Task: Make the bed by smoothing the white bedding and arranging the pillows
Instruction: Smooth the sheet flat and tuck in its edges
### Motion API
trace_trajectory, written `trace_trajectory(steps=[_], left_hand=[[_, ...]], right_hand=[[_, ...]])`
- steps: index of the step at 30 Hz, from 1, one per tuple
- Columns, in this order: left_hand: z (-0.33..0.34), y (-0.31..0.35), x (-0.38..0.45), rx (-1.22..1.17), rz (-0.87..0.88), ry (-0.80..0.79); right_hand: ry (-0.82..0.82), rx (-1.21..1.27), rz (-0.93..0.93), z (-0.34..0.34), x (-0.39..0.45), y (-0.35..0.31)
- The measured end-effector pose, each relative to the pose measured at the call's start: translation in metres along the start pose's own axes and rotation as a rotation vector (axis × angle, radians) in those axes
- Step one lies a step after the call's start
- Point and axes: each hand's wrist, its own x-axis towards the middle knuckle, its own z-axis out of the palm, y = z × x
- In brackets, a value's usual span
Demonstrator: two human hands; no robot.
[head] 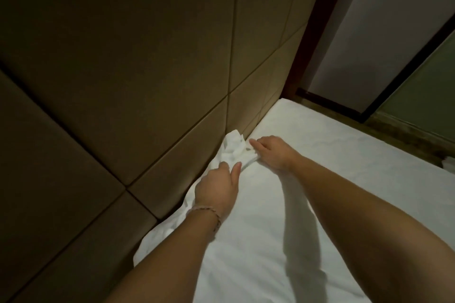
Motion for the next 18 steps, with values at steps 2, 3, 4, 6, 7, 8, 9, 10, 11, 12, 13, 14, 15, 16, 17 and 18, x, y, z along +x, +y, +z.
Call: trace_trajectory(steps=[2, 3, 4, 6, 7, 8, 9, 10, 11, 12, 13, 14, 15, 16, 17, 18], left_hand=[[0.006, -0.002, -0.001, 0.061, 0.030, 0.023], [0.006, -0.004, -0.001, 0.054, 0.034, 0.027], [0.004, -0.007, -0.002, 0.032, 0.031, 0.029], [-0.004, -0.009, -0.002, -0.007, 0.029, 0.053], [-0.009, -0.009, -0.001, -0.021, 0.046, 0.069], [-0.014, -0.008, -0.001, -0.037, 0.051, 0.080], [-0.019, -0.006, -0.001, -0.062, 0.044, 0.092], [-0.028, 0.001, 0.005, -0.088, 0.040, 0.105], [-0.032, -0.002, 0.004, -0.102, 0.025, 0.107], [-0.035, -0.003, 0.003, -0.119, 0.010, 0.112], [-0.038, 0.000, 0.008, -0.126, 0.011, 0.130], [-0.041, 0.002, 0.009, -0.129, 0.001, 0.140], [-0.044, 0.003, 0.008, -0.141, -0.007, 0.154], [-0.047, 0.005, 0.009, -0.160, -0.006, 0.179], [-0.052, 0.007, 0.010, -0.179, 0.003, 0.210], [-0.057, 0.008, 0.010, -0.197, 0.013, 0.240]], right_hand=[[-0.066, 0.015, 0.085, -0.007, 0.004, 0.006], [-0.089, -0.010, 0.110, -0.012, 0.007, 0.009], [-0.104, -0.049, 0.120, -0.014, 0.007, 0.011], [-0.114, -0.130, 0.119, -0.017, 0.009, 0.015], [-0.096, -0.174, 0.093, -0.018, 0.010, 0.014], [-0.059, -0.228, 0.059, -0.020, 0.010, 0.010], [0.002, -0.288, 0.020, -0.022, 0.011, 0.005], [0.070, -0.335, -0.015, -0.034, 0.016, -0.005], [0.089, -0.352, -0.051, -0.037, 0.017, -0.013], [0.102, -0.344, -0.073, -0.042, 0.018, -0.021], [0.138, -0.338, -0.098, -0.052, 0.024, -0.026], [0.158, -0.323, -0.094, -0.057, 0.026, -0.031], [0.191, -0.311, -0.112, -0.060, 0.031, -0.034], [0.240, -0.318, -0.135, -0.065, 0.032, -0.042], [0.295, -0.323, -0.164, -0.070, 0.034, -0.051], [0.345, -0.317, -0.201, -0.073, 0.034, -0.063]])
